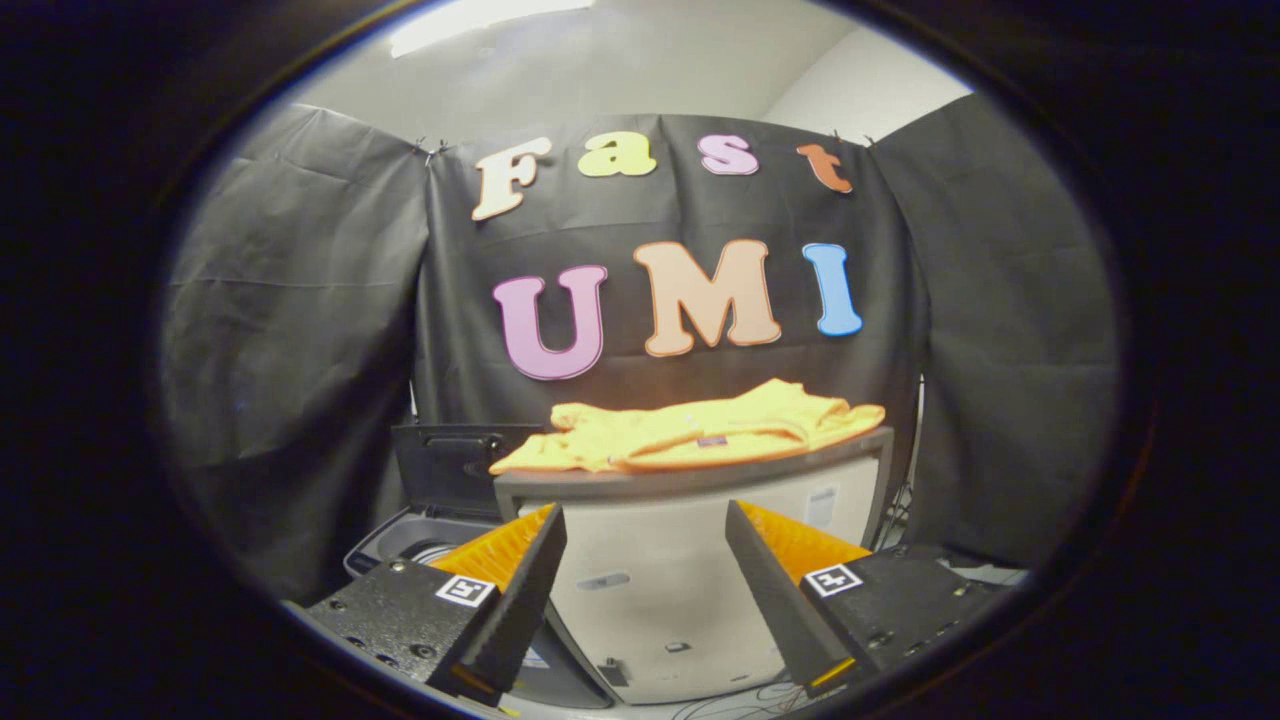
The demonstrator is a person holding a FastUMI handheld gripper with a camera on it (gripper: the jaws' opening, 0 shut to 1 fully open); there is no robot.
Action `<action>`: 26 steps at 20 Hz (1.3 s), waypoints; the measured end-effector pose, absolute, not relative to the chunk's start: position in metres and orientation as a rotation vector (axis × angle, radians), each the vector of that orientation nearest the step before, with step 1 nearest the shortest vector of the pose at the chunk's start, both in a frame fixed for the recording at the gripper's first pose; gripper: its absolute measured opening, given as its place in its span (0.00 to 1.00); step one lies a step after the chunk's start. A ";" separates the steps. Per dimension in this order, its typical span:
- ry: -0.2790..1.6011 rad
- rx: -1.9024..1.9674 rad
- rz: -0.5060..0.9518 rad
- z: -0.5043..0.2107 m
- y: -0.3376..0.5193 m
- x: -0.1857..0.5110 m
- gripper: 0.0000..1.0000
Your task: Put the clothes into the washing machine and then close the washing machine lid.
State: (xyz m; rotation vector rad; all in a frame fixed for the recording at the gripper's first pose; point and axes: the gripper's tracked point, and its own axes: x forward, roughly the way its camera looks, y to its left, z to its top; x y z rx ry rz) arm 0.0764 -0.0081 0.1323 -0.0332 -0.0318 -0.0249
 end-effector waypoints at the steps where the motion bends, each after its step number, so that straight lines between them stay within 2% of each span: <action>1: -0.022 -0.023 -0.025 0.145 -0.010 0.087 0.97; 6: 0.025 0.023 -0.060 0.186 -0.021 0.148 0.96; 12: 0.136 -0.057 -0.149 0.193 -0.050 0.218 0.97; 21: 0.478 -0.053 -0.145 0.117 -0.077 0.288 0.99; 23: 0.554 -0.076 -0.106 0.097 -0.074 0.293 0.98; 26: 0.534 -0.106 -0.096 0.101 -0.073 0.298 0.99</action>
